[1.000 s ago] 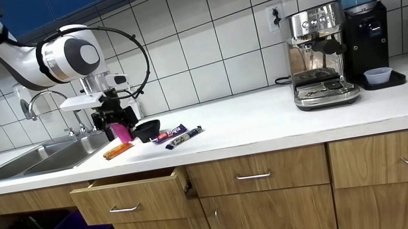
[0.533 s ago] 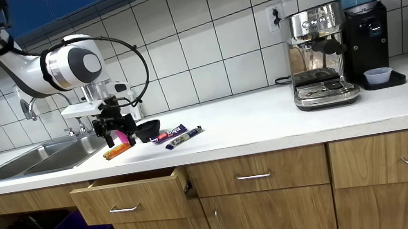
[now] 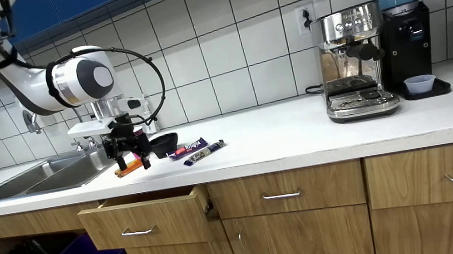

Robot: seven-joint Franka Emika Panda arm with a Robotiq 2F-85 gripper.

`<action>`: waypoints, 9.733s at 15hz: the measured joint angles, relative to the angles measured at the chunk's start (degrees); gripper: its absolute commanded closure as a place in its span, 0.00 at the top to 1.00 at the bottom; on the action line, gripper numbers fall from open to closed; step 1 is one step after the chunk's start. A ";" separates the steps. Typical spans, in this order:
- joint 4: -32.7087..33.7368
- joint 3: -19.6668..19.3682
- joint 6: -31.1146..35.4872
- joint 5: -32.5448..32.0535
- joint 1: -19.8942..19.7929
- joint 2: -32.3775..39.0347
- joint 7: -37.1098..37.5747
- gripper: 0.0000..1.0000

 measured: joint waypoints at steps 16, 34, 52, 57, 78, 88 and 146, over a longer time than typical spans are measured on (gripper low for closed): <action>1.47 -3.78 2.44 -7.27 3.39 7.39 2.28 1.00; 2.99 -7.17 7.65 -7.73 7.81 12.47 7.20 1.00; 1.36 -10.64 11.79 -11.32 11.73 12.36 7.78 1.00; -0.12 -11.21 14.91 -11.43 13.37 12.45 8.99 1.00; -1.53 -11.64 15.78 -10.77 13.57 12.83 9.42 1.00; -1.28 -11.90 15.62 -11.12 13.58 13.42 8.97 1.00; -10.55 -3.97 11.93 -3.98 9.40 8.89 1.74 1.00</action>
